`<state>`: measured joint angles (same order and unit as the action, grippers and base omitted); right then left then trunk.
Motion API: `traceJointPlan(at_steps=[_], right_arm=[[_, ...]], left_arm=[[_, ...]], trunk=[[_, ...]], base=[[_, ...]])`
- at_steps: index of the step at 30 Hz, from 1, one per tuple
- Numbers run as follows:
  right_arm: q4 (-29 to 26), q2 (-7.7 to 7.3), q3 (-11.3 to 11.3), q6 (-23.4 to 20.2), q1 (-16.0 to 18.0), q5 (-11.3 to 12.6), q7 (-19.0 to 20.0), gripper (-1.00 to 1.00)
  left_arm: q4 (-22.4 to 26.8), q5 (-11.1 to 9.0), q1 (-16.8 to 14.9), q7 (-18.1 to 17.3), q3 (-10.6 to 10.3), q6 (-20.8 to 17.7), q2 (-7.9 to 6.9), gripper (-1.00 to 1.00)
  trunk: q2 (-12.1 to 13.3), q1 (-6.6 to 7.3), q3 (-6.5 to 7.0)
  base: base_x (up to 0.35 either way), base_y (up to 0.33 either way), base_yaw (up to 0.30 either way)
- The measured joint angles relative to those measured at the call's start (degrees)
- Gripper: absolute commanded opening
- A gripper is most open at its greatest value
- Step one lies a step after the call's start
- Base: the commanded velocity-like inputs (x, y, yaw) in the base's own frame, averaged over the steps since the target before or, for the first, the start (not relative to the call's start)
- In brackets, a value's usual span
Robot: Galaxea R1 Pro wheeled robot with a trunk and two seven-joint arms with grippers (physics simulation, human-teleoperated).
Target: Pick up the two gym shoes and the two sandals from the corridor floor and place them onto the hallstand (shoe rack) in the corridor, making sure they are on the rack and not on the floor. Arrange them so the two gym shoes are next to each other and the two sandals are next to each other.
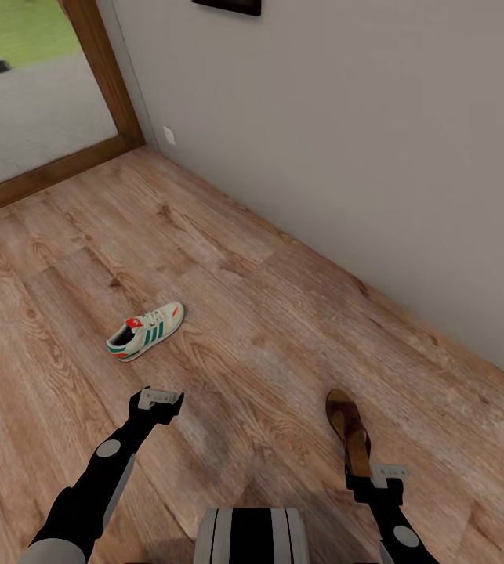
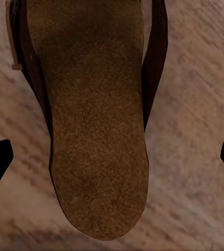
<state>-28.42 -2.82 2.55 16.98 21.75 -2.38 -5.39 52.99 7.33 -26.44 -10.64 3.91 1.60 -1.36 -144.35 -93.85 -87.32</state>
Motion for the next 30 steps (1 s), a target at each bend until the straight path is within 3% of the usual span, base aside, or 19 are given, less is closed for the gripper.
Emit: traceJointPlan(at_steps=[5, 13, 24, 30], right_arm=[[-0.01, 0.00, 0.01, -0.01, -0.02, 0.00, 0.00, 1.00], [-0.01, 0.00, 0.05, -0.08, -0.03, 0.03, 0.00, 1.00], [-0.01, 0.00, 0.01, -0.09, -0.01, 0.08, 0.00, 1.00], [-0.01, 0.00, 0.01, -0.09, 0.00, 0.08, 0.00, 1.00]], left_arm=[[0.00, 0.04, 0.00, 0.00, 0.01, 0.02, 0.00, 1.00], [0.05, 0.01, 0.00, 0.00, 0.02, 0.18, 0.00, 1.00], [0.21, 0.04, 0.00, -0.01, 0.02, 0.25, 0.00, 1.00], [0.26, 0.06, 0.00, 0.04, 0.02, 0.28, 0.00, 1.00]], trunk=[[0.00, 0.00, -0.28], [-0.11, -0.21, -2.49], [-0.11, -0.21, -2.78], [-0.19, -0.36, -4.39]], base=[[0.000, 0.000, 0.000], [0.000, 0.000, 0.000], [0.000, 0.000, 0.000], [0.000, 0.000, 0.000]])
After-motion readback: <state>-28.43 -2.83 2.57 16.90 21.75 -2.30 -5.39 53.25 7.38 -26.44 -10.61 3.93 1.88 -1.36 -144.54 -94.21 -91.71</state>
